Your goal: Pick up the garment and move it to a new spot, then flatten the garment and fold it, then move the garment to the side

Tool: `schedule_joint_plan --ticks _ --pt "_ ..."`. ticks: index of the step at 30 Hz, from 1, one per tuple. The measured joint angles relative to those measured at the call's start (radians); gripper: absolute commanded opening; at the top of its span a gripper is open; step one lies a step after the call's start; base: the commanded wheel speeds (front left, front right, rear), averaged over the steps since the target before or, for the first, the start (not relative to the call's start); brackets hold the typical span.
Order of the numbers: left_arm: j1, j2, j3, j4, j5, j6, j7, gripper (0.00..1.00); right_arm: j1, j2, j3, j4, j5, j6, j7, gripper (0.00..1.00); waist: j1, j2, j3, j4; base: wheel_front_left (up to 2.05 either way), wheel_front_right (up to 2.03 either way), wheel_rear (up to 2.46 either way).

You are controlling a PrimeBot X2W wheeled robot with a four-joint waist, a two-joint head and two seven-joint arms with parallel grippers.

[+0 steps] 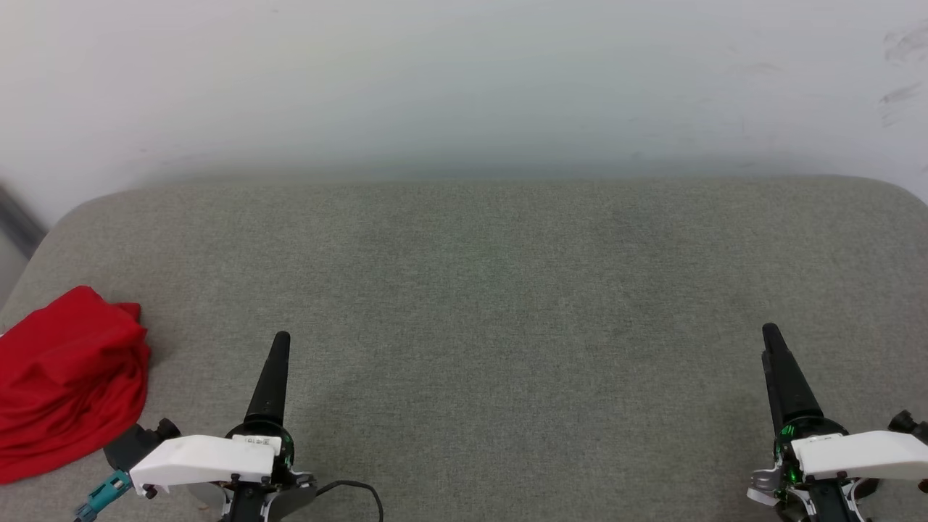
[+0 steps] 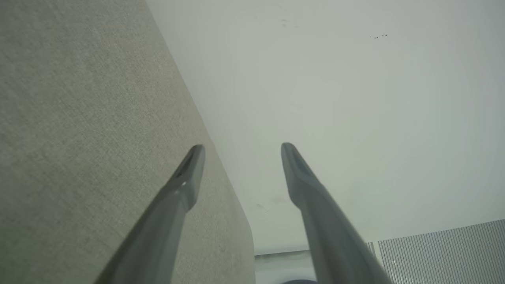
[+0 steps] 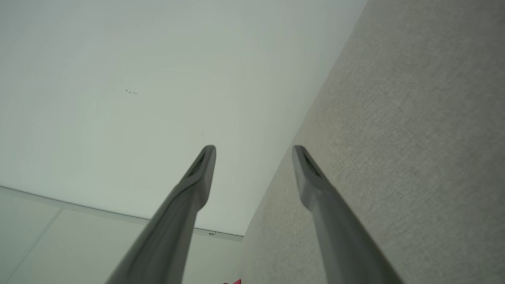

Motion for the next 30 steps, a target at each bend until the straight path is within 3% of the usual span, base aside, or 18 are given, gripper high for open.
schedule_joint_plan --ticks 11,30 --pt "-0.008 -0.001 -0.026 -0.020 0.230 0.000 -0.040 1.00 0.011 0.001 0.007 -0.049 -0.222 0.000 -0.041 1.00 0.0000 0.0000 -0.003 0.003 0.00 0.00 0.00" --pt "-0.015 -0.002 -0.053 -0.041 0.674 0.009 -0.105 1.00 0.028 0.004 0.019 -0.129 -0.709 0.000 -0.054 1.00 0.0000 0.0000 -0.006 0.006 0.00 0.00 0.00"
